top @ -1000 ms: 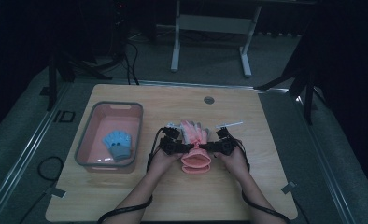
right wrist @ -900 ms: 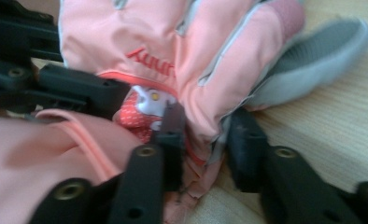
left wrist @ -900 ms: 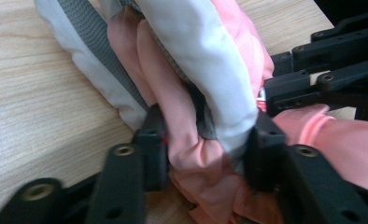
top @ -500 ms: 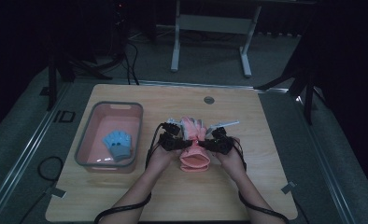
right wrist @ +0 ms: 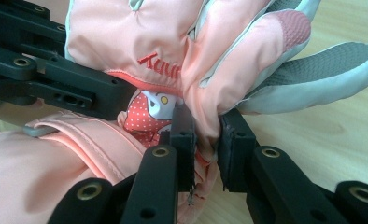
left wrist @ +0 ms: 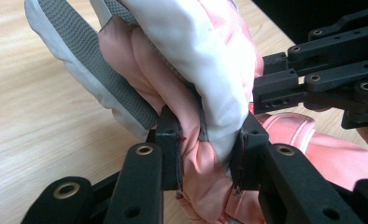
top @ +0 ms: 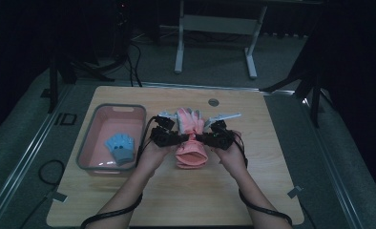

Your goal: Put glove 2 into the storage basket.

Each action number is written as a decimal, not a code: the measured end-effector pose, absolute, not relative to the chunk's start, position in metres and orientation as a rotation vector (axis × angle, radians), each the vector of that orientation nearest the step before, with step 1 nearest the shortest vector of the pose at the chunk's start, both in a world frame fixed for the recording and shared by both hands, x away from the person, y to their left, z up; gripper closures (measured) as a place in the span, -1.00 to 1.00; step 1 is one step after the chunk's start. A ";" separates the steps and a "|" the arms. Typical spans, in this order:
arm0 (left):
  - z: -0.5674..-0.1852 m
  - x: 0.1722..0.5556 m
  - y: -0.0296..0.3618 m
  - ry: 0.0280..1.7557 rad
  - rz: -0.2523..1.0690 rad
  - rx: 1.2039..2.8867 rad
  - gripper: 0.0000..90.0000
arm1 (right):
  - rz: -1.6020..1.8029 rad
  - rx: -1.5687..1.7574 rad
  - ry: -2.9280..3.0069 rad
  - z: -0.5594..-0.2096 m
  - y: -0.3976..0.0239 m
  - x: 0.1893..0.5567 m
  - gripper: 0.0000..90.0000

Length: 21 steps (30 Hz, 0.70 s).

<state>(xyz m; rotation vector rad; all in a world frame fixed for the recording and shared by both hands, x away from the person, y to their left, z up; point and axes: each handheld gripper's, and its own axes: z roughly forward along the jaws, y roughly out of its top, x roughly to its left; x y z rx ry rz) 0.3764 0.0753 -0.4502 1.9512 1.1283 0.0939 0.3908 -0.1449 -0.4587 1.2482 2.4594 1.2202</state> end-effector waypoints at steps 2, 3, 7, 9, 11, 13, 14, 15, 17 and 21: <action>-0.447 0.376 0.078 1.128 0.101 1.948 0.55 | 1.223 1.243 2.461 -0.455 -0.142 0.391 0.73; -0.447 0.376 0.078 1.128 0.101 1.948 0.55 | 1.222 1.232 2.462 -0.451 -0.139 0.391 0.73; -0.428 0.372 0.097 1.132 0.128 1.938 0.54 | 1.240 1.196 2.464 -0.436 -0.124 0.391 0.73; -0.428 0.372 0.097 1.132 0.128 1.938 0.54 | 1.246 1.191 2.463 -0.433 -0.121 0.391 0.73; -0.419 0.369 0.111 1.146 0.150 1.928 0.54 | 1.256 1.178 2.468 -0.426 -0.110 0.392 0.73; -0.416 0.369 0.118 1.154 0.154 1.920 0.54 | 1.254 1.163 2.472 -0.422 -0.103 0.393 0.73; -0.415 0.368 0.122 1.159 0.157 1.916 0.54 | 1.249 1.157 2.478 -0.421 -0.099 0.394 0.73; -0.413 0.367 0.125 1.165 0.160 1.909 0.54 | 1.250 1.148 2.479 -0.420 -0.095 0.394 0.73; -0.411 0.366 0.133 1.169 0.170 1.913 0.54 | 1.251 1.136 2.487 -0.417 -0.087 0.394 0.73; -0.406 0.363 0.147 1.189 0.180 1.907 0.54 | 1.262 1.118 2.499 -0.413 -0.072 0.395 0.73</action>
